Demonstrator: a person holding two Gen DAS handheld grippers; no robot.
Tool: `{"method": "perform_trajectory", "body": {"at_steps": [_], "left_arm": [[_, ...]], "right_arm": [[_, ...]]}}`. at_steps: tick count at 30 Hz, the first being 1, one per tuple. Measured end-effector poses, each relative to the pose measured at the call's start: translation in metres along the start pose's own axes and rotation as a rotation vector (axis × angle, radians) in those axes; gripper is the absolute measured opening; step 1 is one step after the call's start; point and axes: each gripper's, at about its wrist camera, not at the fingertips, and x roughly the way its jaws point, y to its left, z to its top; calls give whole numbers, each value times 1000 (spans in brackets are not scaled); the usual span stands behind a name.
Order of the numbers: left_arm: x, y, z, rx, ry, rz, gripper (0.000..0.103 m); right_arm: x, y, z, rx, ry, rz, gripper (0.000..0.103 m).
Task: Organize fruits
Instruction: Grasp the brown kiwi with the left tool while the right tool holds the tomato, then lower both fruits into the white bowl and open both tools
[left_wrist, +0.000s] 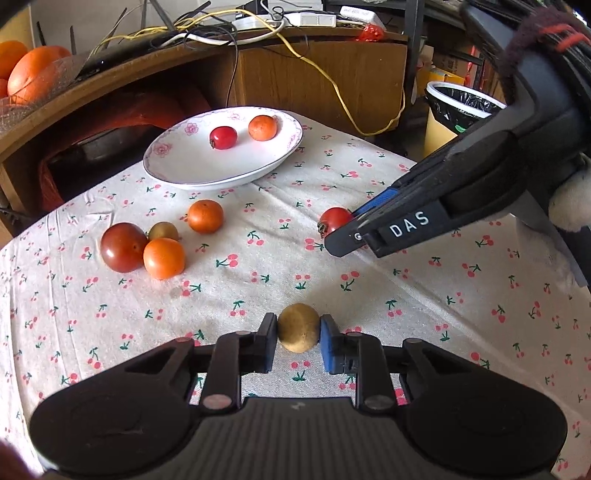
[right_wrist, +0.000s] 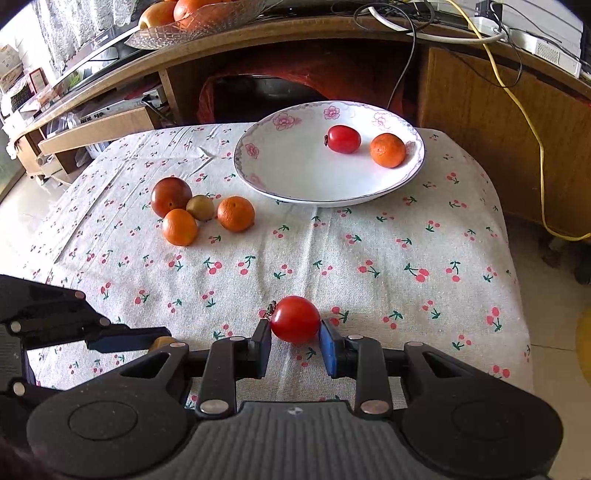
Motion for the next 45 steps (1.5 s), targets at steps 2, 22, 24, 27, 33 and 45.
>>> {"method": "perform_trajectory", "body": {"at_steps": [2,22,24,27,33,45], "left_arm": [[0,3,2,-12,2,3,34],[27,61,88,-157,-154,128,34],[33,63,90,-158,-149,139,34],[40,66,94,-170,-145,147,34],[47,66,99,-165,-141,160,34],[49,72,102,-192,-142,174,34]], "right_arm": [[-2,-1,0,5,-5,9,22],[10,-17,64,72,-148,-23,22],[14,-18,68,73,-150,-31,22],[21,-18,71,72,-152,-44,22],[23,-21,73,66,-160,-56,23],[25,-20,78,57,-183,-71,25]]}}
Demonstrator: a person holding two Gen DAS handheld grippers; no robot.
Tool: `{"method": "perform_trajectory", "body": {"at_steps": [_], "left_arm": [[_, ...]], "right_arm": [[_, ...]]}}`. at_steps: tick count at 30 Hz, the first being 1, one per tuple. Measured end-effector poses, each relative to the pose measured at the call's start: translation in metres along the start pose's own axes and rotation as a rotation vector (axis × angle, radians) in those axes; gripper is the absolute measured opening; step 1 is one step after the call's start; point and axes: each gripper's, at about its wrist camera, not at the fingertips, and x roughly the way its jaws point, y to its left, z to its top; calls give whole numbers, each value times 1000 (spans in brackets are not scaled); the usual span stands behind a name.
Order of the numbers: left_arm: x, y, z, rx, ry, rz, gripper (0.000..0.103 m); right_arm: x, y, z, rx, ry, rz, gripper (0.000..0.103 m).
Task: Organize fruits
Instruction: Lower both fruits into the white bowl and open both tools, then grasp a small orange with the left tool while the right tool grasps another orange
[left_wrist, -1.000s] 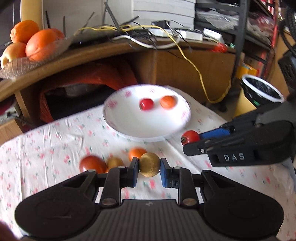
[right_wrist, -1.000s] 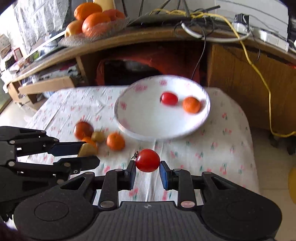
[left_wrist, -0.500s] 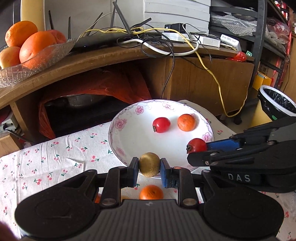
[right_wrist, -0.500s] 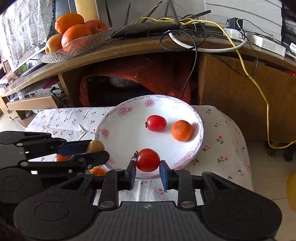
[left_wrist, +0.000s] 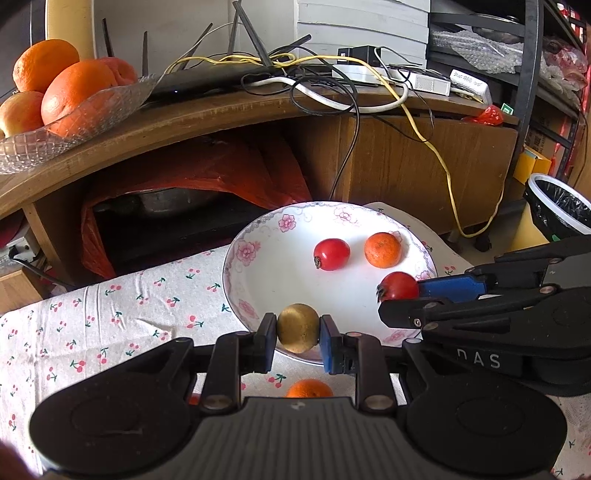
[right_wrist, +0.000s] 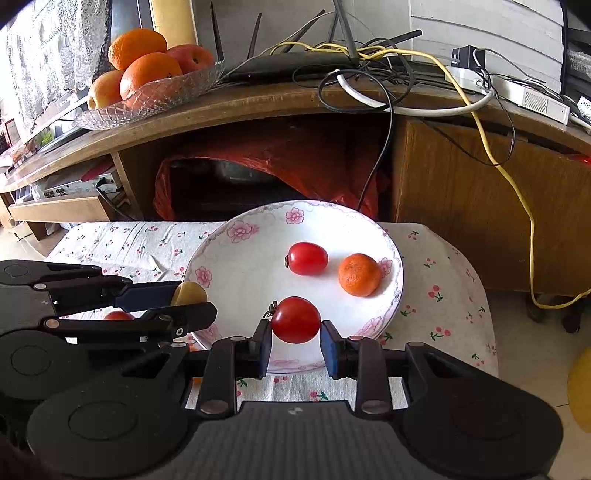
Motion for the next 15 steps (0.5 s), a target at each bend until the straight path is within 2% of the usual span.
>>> {"method": "perform_trajectory", "body": {"at_steps": [15], "left_arm": [[-11,6,3,-15,-38,14,39]], "right_arm": [[-8,-8,4,45,-43,-1,30]]}}
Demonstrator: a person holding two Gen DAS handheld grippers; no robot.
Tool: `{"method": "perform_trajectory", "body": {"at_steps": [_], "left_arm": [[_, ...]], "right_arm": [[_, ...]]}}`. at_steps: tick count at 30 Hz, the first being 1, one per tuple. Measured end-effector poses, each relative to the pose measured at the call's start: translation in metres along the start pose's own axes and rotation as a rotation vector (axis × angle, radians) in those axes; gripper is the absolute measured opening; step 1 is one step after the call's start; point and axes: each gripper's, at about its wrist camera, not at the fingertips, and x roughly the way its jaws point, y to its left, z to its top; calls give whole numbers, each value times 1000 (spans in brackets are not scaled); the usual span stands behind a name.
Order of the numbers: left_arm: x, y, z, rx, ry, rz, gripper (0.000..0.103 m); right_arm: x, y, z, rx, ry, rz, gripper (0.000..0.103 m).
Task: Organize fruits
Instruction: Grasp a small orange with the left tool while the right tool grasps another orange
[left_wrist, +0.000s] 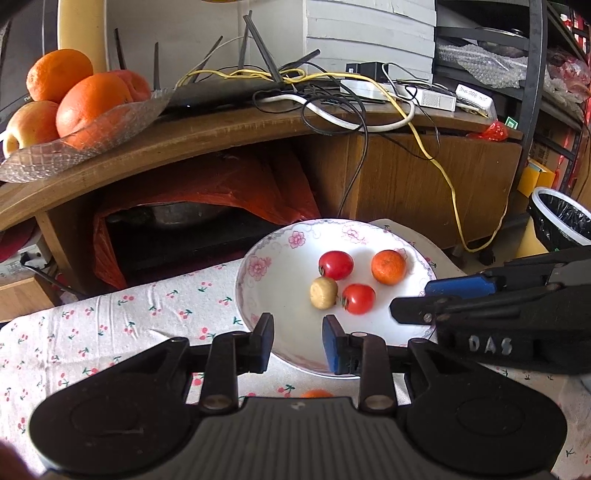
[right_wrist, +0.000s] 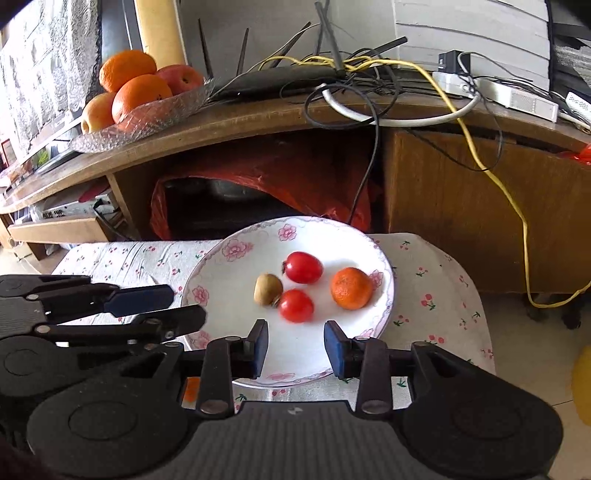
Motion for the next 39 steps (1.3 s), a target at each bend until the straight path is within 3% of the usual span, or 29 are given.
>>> {"method": "perform_trajectory", "body": {"at_steps": [11,23,39], "left_arm": [[-29,15,-13,-12,17,12,39],[-66,24,-50,32,118,-15,39],[-42,28,-65,17,149,-36,40]], "right_arm": [[-14,4,-4,2,-6,27,32],[-13,48,-29,-154,73,138,41],[28,68,-38,-186,134,143,39]]}}
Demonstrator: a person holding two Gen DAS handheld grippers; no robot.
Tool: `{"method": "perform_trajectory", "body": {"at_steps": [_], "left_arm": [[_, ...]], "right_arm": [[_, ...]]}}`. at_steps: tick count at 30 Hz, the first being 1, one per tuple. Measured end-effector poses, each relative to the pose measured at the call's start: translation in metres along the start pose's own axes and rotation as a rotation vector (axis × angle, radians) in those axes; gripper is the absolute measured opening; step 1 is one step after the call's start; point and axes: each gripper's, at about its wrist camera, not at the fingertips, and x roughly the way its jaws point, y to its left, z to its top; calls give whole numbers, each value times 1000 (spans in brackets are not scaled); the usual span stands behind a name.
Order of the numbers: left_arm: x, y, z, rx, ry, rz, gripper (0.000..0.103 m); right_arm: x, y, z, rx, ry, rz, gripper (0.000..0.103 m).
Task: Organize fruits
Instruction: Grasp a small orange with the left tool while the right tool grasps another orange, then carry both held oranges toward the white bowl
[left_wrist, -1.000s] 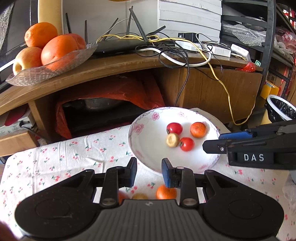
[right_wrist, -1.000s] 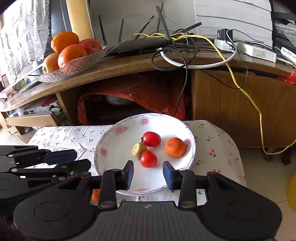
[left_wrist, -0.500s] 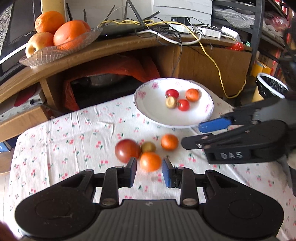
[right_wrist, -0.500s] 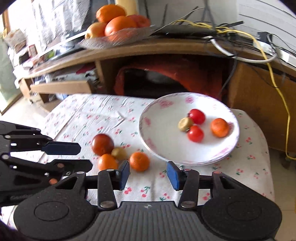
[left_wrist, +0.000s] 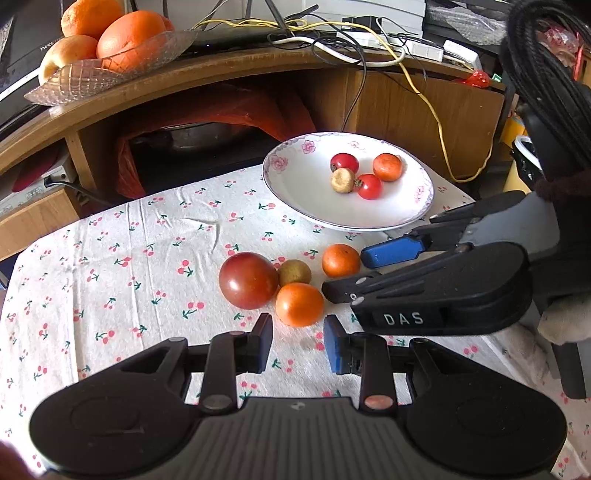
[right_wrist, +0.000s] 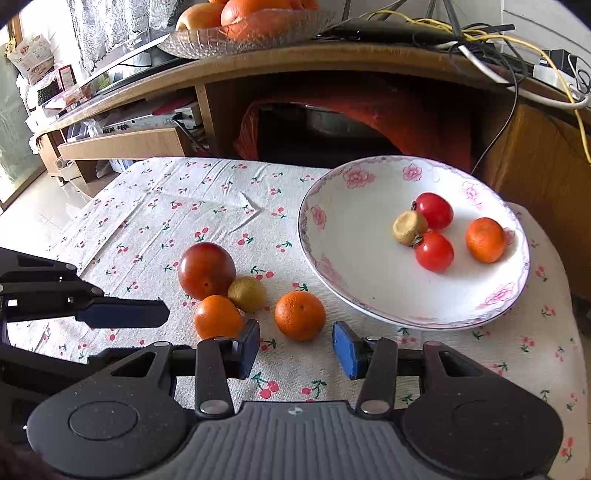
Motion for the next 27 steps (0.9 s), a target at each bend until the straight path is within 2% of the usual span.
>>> {"method": "perform_trajectory", "body": {"at_steps": [1,3,8,11,13,17,19,27], "left_arm": [[2,0,0,-2,-1,0,40],[6,1,1,-11,-1,-1,40],[16,-3,2,-6,0,-8,40],[22,-8,4,5,-11,8,47],[25,-11,5,15,-19,18,48],[30,-18,4,35,-29,39,47],[32,-19,2,36,-20,39,42],[19,-18,-7,20,3,-7,40]], "right_arm": [[0,0,0,-2,-5,-3,37],[-1,-3,0,4,-4,1,24],[-6,-12,-2,36,-1,7,23],[-11,-17,-5,48,-3,10,23],[-16,-19,-8,51,-2,8,22],[-22,-26,-13,66,1,7,22],[-23,-28,-16,65,4,-1,22],[-33,-27,-23,48,22,-3,22]]}}
